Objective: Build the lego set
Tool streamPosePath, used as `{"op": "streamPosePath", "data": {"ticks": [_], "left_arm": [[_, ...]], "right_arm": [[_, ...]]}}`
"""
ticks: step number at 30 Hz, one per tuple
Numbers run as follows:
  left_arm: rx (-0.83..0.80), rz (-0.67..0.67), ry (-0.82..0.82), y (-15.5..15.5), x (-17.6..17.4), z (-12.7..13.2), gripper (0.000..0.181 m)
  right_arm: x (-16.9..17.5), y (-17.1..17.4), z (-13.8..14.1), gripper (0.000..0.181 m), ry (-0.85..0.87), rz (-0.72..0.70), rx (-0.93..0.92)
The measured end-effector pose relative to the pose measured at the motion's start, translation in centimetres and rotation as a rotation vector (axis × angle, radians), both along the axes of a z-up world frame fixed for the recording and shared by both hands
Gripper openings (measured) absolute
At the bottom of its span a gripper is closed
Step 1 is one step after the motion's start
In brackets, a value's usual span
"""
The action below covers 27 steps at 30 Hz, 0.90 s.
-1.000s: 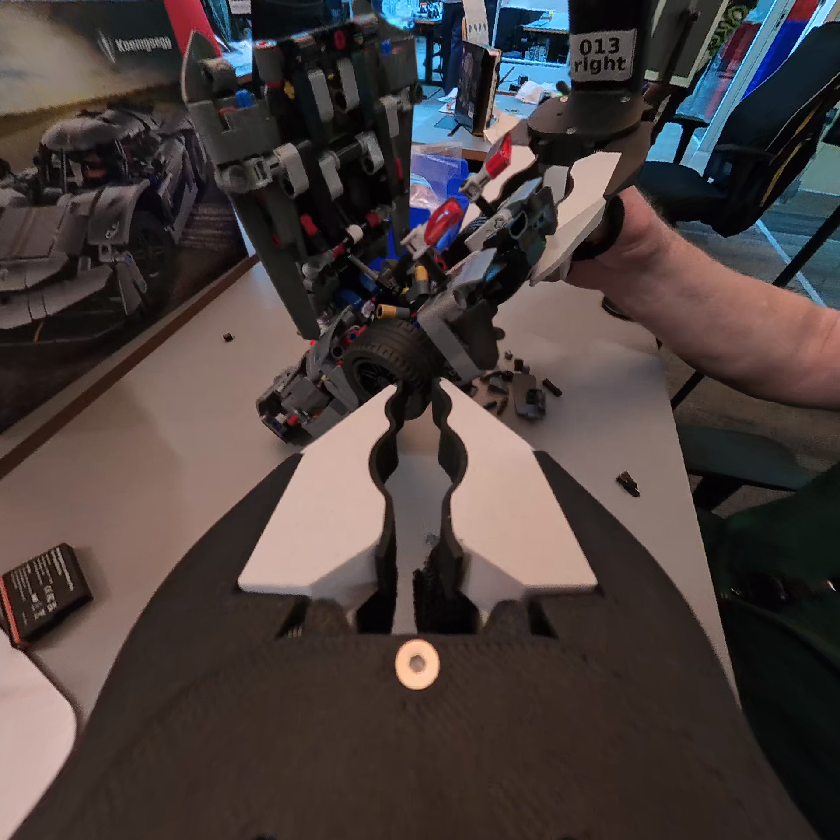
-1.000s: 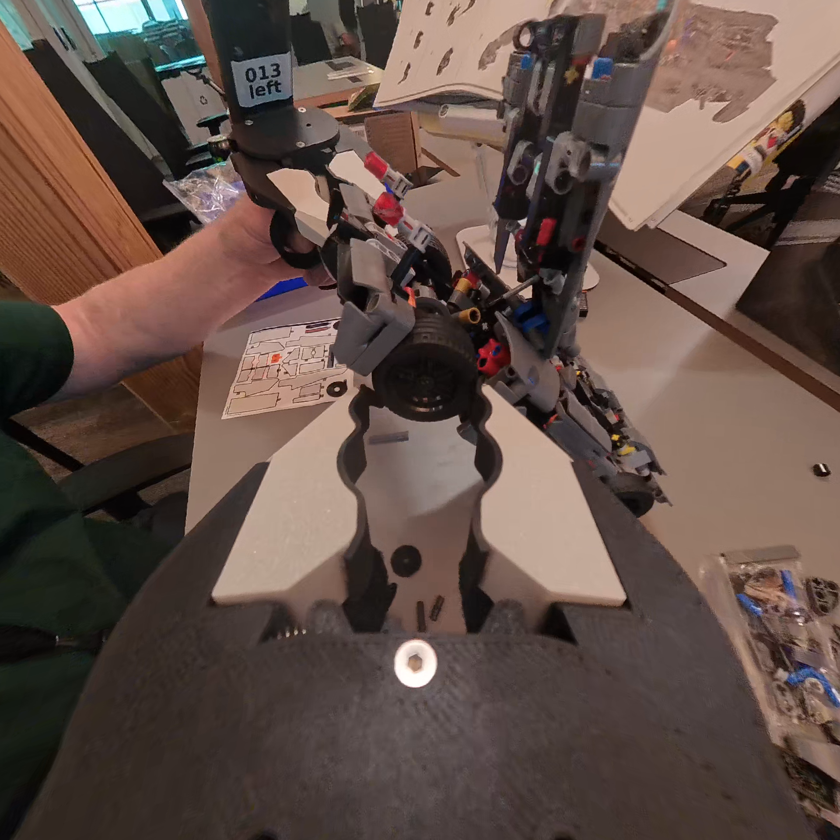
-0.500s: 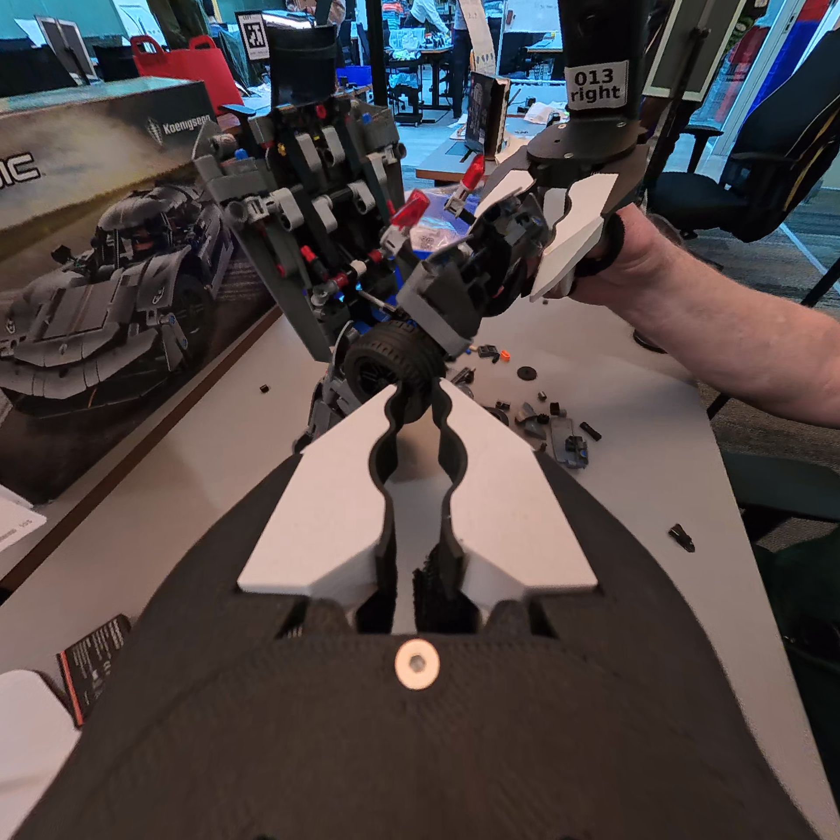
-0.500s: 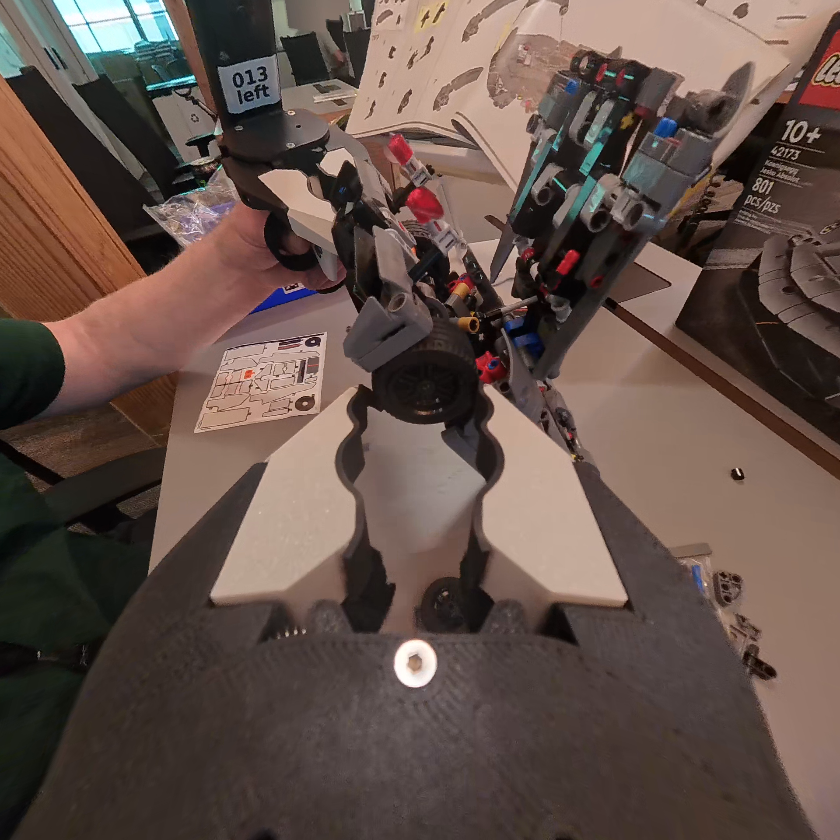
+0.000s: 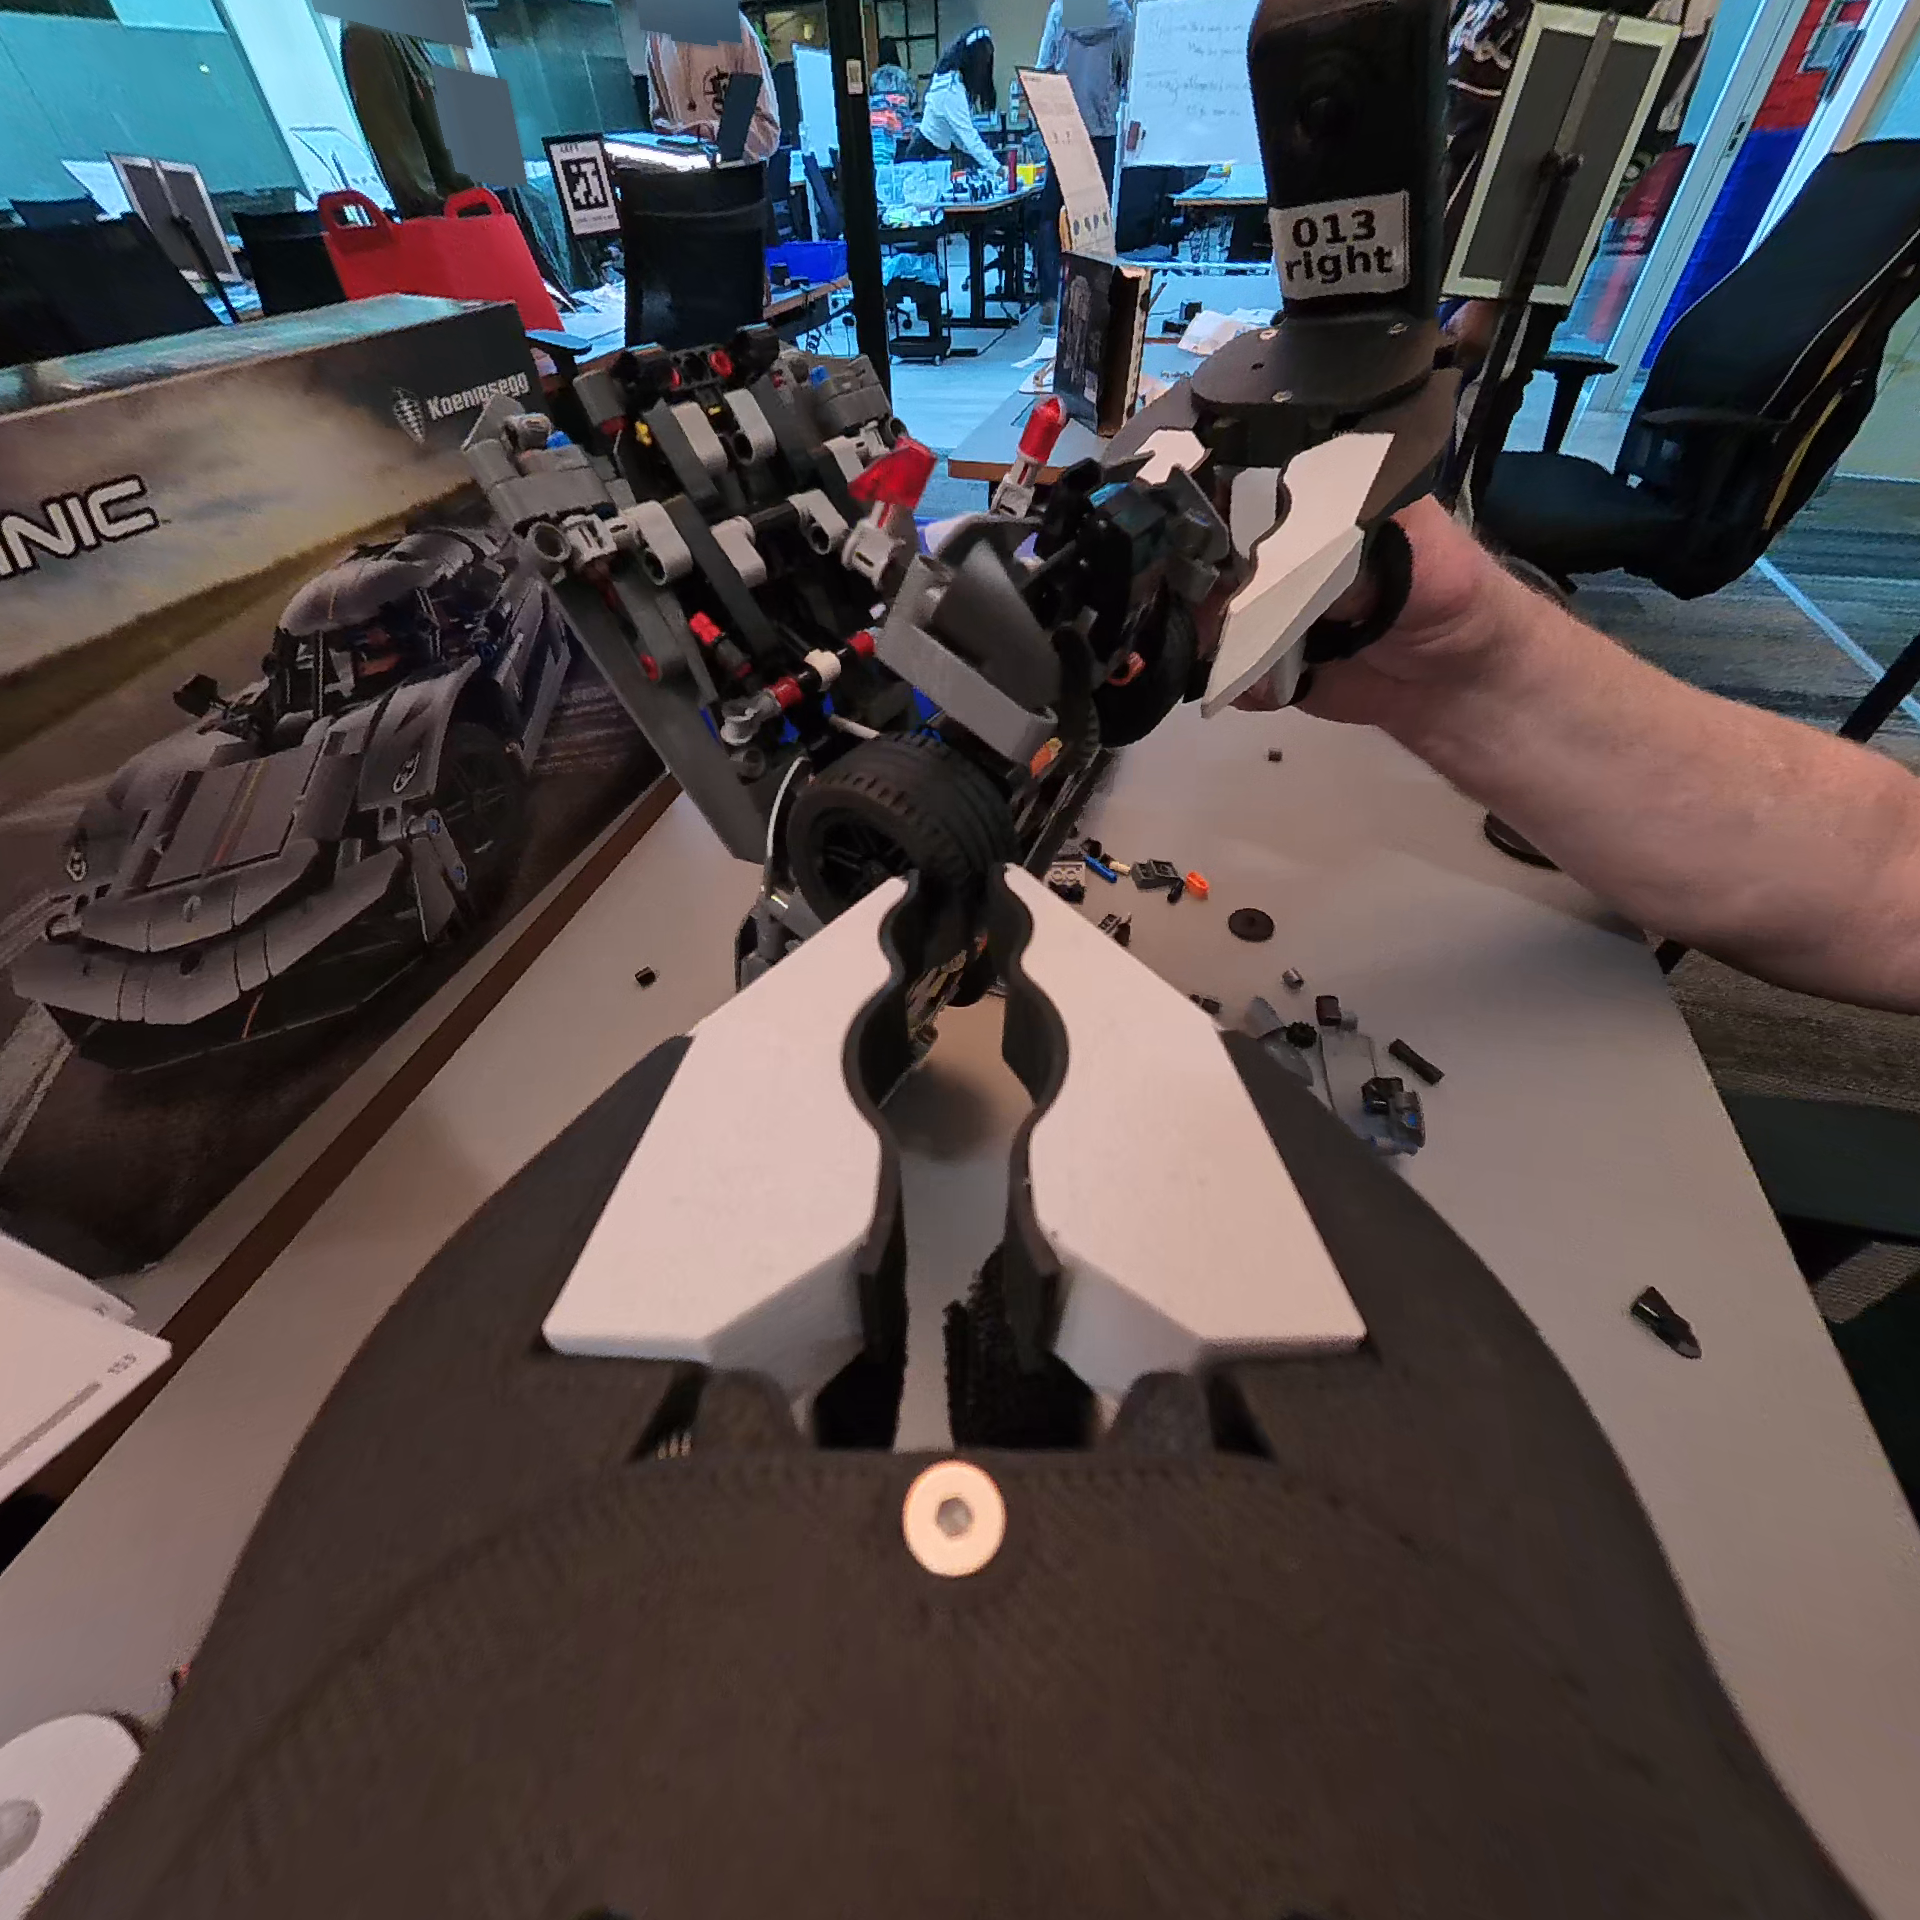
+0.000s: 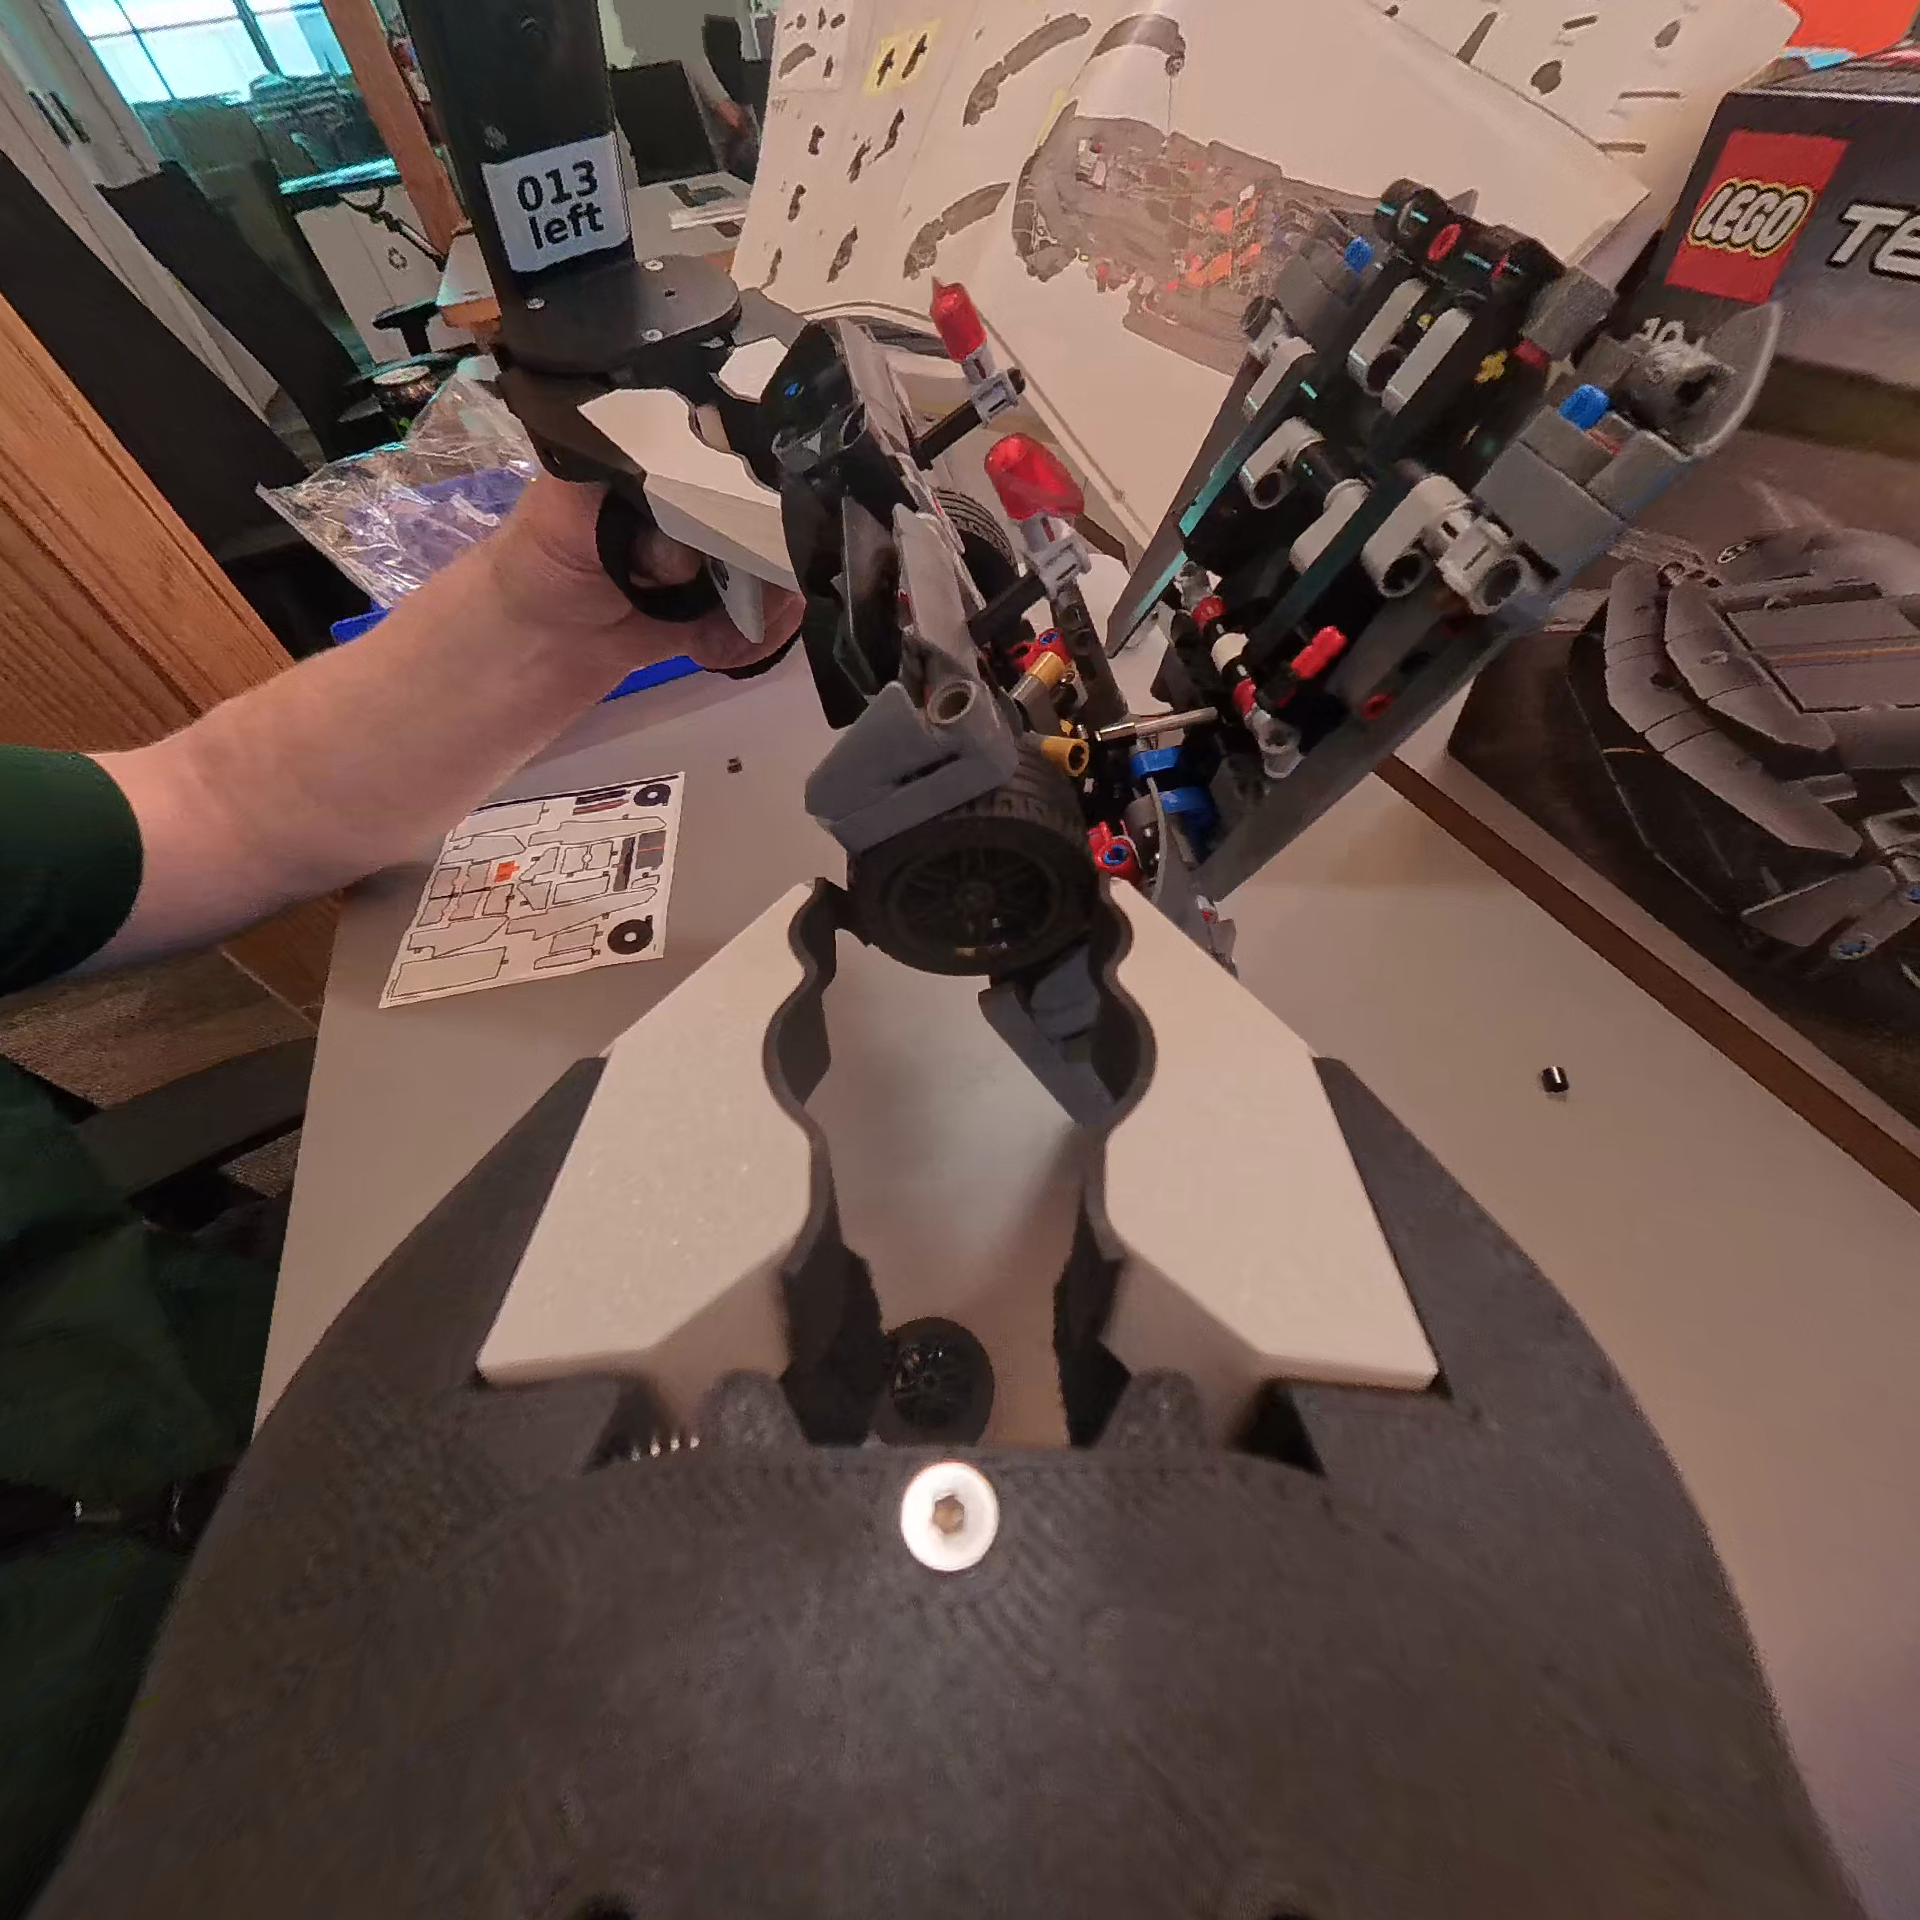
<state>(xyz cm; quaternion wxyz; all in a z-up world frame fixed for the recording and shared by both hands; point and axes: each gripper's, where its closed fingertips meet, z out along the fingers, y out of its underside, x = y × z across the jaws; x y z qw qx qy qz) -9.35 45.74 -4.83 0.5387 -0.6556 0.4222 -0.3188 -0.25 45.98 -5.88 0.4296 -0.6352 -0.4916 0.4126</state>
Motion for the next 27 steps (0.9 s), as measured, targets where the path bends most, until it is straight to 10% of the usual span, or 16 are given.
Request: {"op": "streamPosePath", "data": {"ticks": [27], "left_arm": [[0.110,-0.031,-0.015,3.8,1.0,1.0,0.010]], "right_arm": [[0.9,3.8,1.2,0.048,0.066,0.019,-0.032]]}}
